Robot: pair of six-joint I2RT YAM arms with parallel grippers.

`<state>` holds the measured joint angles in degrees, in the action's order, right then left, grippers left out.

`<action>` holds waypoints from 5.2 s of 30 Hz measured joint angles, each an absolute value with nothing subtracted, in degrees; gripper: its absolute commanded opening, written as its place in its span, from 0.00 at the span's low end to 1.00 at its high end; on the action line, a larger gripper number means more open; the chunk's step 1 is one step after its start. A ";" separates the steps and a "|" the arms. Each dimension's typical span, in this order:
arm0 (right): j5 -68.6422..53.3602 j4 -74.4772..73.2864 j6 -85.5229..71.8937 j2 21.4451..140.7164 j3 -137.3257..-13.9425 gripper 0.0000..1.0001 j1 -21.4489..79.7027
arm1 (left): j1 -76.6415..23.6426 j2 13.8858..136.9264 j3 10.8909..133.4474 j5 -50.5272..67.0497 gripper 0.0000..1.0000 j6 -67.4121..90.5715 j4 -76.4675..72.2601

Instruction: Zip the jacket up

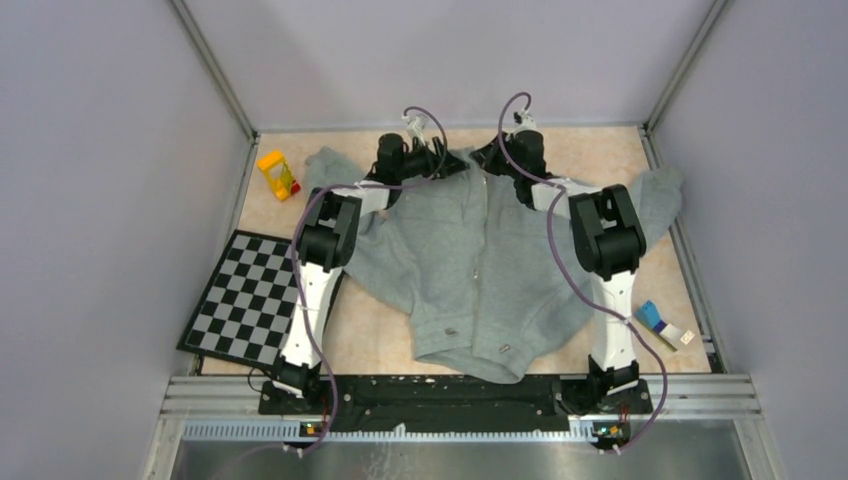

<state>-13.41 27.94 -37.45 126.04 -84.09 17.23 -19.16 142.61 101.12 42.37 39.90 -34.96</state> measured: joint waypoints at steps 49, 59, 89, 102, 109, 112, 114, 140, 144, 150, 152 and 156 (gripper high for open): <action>-19.38 27.86 -36.49 123.66 -80.99 0.64 17.98 | -18.15 145.64 96.97 41.08 0.00 44.99 -39.64; -28.38 30.98 -35.81 130.76 -86.26 0.71 17.56 | -18.02 145.64 96.95 42.50 0.00 47.31 -41.67; -34.26 42.87 -41.08 128.46 -83.96 0.19 15.70 | -17.47 145.64 96.51 43.31 0.00 49.65 -43.81; -39.35 34.59 -36.71 136.09 -91.50 0.33 13.76 | -17.28 145.64 96.29 44.62 0.00 51.13 -46.37; -41.87 33.80 -37.89 140.35 -94.91 0.38 13.76 | -17.28 145.64 96.29 45.21 0.00 51.13 -46.37; -43.27 34.57 -38.89 140.44 -95.04 0.40 13.76 | -17.28 145.64 96.29 45.43 0.00 51.13 -46.41; -43.94 35.14 -39.27 140.44 -95.04 0.40 13.76 | -17.28 145.64 96.29 45.50 0.00 51.13 -46.39; -48.14 41.52 -44.23 142.30 -95.81 0.19 13.89 | -17.21 145.64 96.27 46.37 0.00 51.13 -47.35; -48.14 41.56 -44.27 142.93 -96.47 0.00 14.11 | -17.21 145.64 96.20 46.81 0.01 51.13 -47.79; -44.01 39.57 -43.55 138.91 -90.91 0.00 14.37 | -16.78 145.60 93.41 46.89 0.49 52.29 -51.83; -41.85 37.91 -42.65 136.05 -88.29 0.00 14.50 | -16.23 145.45 90.76 46.92 0.55 54.06 -55.18; -38.81 36.93 -41.28 130.76 -85.80 0.00 14.61 | -14.26 144.97 85.78 46.89 0.70 58.41 -63.61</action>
